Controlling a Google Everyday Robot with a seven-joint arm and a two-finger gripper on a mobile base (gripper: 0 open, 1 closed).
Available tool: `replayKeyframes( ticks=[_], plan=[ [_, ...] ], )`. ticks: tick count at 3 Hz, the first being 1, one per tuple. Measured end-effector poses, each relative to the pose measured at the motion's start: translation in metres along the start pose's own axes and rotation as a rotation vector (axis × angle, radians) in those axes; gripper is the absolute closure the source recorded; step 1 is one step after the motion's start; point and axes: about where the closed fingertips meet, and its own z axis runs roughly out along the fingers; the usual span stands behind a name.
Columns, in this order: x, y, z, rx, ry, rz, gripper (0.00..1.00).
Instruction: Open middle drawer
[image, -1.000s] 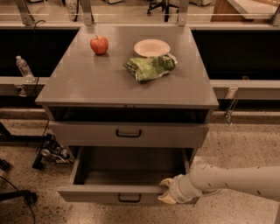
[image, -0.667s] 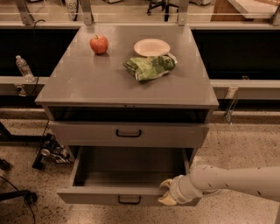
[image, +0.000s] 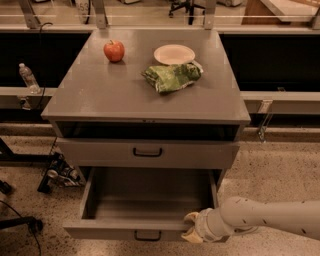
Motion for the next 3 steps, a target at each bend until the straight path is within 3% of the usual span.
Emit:
replayKeyframes(
  ticks=[1,2,3],
  plan=[
    [-0.003,0.0,-0.005,0.0,0.0,0.0,1.0],
    [0.008,0.024,-0.001,-0.012,-0.009,0.025,1.0],
    [0.005,0.025,-0.007,-0.013,-0.01,0.026,0.85]
  ],
)
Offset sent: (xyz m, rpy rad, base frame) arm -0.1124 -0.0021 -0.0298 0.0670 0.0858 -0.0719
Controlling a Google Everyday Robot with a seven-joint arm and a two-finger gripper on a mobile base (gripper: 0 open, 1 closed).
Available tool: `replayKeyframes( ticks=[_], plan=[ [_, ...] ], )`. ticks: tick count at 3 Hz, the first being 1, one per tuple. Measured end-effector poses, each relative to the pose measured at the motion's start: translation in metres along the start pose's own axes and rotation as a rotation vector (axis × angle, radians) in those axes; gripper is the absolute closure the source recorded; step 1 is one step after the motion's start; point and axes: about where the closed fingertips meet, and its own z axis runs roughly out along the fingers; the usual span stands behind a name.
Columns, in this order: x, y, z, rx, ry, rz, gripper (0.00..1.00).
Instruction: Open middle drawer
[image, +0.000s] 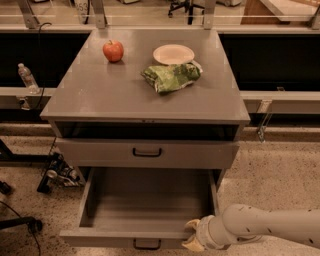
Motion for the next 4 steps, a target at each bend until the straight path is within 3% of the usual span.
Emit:
replayKeyframes(
  ticks=[3,4],
  plan=[
    [-0.003,0.0,0.001,-0.005,-0.006,-0.001,0.15],
    [-0.013,-0.013,-0.011,0.028,-0.033,0.012,0.0]
  ],
)
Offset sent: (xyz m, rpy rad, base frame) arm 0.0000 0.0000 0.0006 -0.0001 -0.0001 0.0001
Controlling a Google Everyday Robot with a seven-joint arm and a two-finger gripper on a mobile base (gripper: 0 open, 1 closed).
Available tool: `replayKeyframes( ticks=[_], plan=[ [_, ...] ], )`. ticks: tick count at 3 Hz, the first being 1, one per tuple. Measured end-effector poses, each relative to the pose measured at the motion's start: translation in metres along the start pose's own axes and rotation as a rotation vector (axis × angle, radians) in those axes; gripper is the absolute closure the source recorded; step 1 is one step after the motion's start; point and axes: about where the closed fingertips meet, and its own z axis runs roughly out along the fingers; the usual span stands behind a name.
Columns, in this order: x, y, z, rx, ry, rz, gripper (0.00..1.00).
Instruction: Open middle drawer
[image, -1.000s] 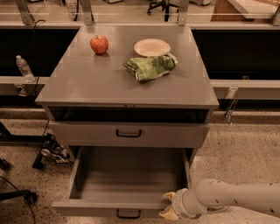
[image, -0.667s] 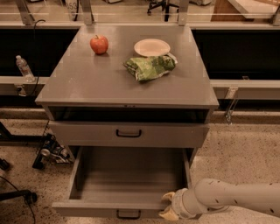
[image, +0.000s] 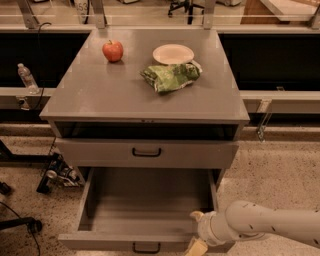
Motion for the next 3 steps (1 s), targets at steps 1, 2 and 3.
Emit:
replayKeyframes(
  ticks=[1,2,3],
  plan=[
    [-0.013,-0.016,-0.021,0.056,-0.039,0.014,0.0],
    [-0.018,-0.029,-0.041,0.093,-0.082,0.019,0.0],
    [-0.003,-0.045,-0.081,0.148,-0.128,0.032,0.0]
  ],
)
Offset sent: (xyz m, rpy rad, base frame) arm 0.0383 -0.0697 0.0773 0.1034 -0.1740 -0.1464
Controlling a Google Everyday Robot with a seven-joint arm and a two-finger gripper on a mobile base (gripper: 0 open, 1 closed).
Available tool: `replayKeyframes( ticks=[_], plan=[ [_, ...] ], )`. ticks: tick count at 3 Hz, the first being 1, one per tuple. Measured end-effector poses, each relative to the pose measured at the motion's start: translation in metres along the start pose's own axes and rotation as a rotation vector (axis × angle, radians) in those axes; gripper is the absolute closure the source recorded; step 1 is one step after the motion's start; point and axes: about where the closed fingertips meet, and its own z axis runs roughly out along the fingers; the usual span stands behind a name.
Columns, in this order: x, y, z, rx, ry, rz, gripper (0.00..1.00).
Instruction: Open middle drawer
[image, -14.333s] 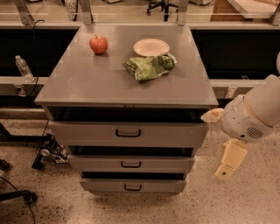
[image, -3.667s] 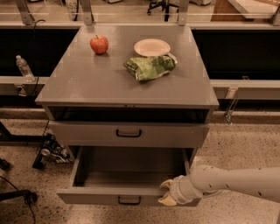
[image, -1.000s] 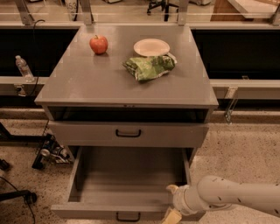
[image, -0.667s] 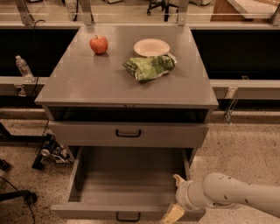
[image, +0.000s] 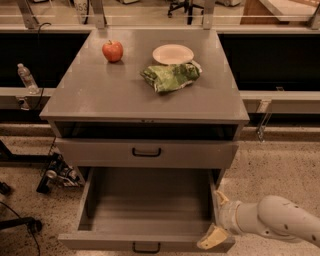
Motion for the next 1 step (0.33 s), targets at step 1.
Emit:
replayKeyframes(
  ticks=[1],
  plan=[
    [0.0118,-0.0204,-0.0396,0.053,-0.03,0.016,0.0]
  ],
)
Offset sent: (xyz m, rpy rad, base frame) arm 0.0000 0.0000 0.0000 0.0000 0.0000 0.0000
